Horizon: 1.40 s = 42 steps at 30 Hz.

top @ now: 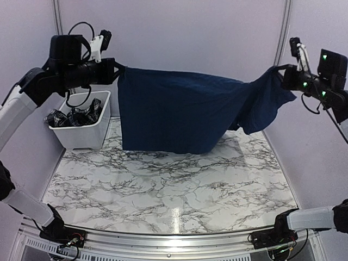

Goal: Fold and stack the mixed laundry pile
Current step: Flatten out the crumpled T-shirt at the center of the board.

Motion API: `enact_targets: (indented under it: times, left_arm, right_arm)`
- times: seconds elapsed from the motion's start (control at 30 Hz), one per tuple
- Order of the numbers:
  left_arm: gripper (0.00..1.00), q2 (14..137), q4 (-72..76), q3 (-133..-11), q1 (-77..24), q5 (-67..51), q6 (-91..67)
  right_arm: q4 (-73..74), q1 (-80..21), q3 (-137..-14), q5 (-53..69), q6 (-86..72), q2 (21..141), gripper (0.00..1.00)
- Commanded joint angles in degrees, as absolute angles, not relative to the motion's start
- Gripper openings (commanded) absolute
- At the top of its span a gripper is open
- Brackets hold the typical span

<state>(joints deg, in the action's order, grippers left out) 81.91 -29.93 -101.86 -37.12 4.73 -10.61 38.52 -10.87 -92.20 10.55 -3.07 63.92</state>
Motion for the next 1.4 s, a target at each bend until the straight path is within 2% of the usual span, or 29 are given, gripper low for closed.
enact_targets:
  times: [0.0, 0.3, 0.4, 0.5, 0.6, 0.73, 0.83, 0.93, 1.0, 1.03, 1.13, 1.23, 1.37]
  left_arm:
    - [0.0, 77.49, -28.69, -107.91, -43.01, 7.34, -6.48]
    - [0.0, 76.23, -28.36, -116.87, -49.92, 11.72, -4.02]
    - [0.0, 77.25, -28.37, -117.58, -49.93, 13.81, -3.29]
    - [0.0, 79.83, -28.39, -117.55, -49.72, 22.92, -2.68]
    - [0.0, 83.63, -28.33, -117.63, -45.09, 25.25, -4.72]
    - [0.0, 89.82, -25.11, -119.24, -33.97, 16.61, -12.39]
    - [0.0, 98.06, -23.86, -128.19, -29.73, 13.75, -12.91]
    - [0.0, 105.39, -20.53, -139.23, -25.05, 7.24, -16.7]
    - [0.0, 106.19, -13.73, -140.9, -23.19, 3.69, -17.68]
    - [0.0, 106.11, -10.24, -141.01, -22.5, 2.77, -17.95]
    - [0.0, 106.7, -4.31, -142.37, -20.19, -0.38, -19.98]
    - [0.0, 107.26, -4.06, -140.72, -19.0, -2.9, -18.98]
    - [0.0, 103.92, -2.06, -125.23, -18.64, -5.73, -13.04]
  right_arm:
    - [36.0, -13.11, -104.98, 9.55, -1.83, 62.46, 0.0]
    - [39.71, -13.51, -122.31, 10.3, -1.23, 66.38, 0.0]
    - [40.64, -13.53, -122.58, 6.37, 0.65, 67.75, 0.0]
    - [40.32, -13.52, -119.8, -1.23, 2.61, 69.0, 0.0]
    - [35.61, -13.49, -113.63, -6.47, 3.61, 70.57, 0.0]
    - [29.0, -12.14, -112.29, -9.52, 3.74, 76.9, 0.0]
    - [25.54, -10.29, -119.66, -8.02, 3.17, 84.64, 0.0]
    - [24.33, -9.18, -133.89, -6.01, 3.73, 95.18, 0.0]
    - [24.76, -8.26, -146.41, -5.3, 3.99, 101.37, 0.0]
    - [22.56, -7.47, -148.62, -3.75, 2.98, 102.19, 0.0]
    - [12.61, -6.23, -145.7, 1.32, 1.33, 100.69, 0.0]
    - [10.65, -5.98, -144.9, 4.33, 2.2, 100.83, 0.0]
    - [11.89, -5.99, -129.32, 10.98, 2.95, 96.86, 0.0]
